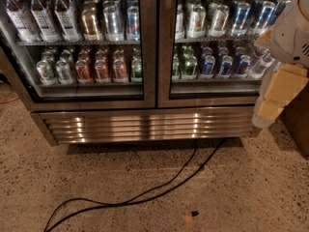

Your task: Open left fridge door

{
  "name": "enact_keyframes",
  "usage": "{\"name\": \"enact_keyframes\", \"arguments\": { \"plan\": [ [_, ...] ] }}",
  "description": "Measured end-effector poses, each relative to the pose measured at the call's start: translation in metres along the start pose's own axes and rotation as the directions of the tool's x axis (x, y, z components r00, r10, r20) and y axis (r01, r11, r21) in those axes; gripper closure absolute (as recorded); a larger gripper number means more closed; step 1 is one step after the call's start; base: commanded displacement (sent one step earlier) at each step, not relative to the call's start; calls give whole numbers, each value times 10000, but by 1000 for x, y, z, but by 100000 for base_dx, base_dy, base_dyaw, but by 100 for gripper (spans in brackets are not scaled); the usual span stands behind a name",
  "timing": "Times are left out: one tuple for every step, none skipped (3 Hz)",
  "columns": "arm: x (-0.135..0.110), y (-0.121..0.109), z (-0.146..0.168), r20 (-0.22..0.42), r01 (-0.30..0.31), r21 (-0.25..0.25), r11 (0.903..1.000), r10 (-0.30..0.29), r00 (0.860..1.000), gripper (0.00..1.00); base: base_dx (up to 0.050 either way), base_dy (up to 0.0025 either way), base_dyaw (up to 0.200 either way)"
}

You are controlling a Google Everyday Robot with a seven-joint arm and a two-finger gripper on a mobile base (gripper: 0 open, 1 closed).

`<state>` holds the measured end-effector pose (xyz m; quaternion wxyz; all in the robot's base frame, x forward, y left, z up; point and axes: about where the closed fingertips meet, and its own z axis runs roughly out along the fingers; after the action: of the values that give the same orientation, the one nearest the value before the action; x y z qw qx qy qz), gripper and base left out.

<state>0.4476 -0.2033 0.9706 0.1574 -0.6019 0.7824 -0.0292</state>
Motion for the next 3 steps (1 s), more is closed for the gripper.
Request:
{"name": "enact_keyframes", "arguments": {
  "plan": [
    [-9, -22, 23, 1305, 159, -330, 9993, -114, 9914, 0, 0, 0, 0],
    [-24, -30, 66, 4011, 883, -1101, 9900, -371, 9153, 0, 0, 0, 0],
    [-54, -21, 88, 6665, 1491, -2278, 9622, 424, 7443, 0, 0, 0, 0]
  ]
}}
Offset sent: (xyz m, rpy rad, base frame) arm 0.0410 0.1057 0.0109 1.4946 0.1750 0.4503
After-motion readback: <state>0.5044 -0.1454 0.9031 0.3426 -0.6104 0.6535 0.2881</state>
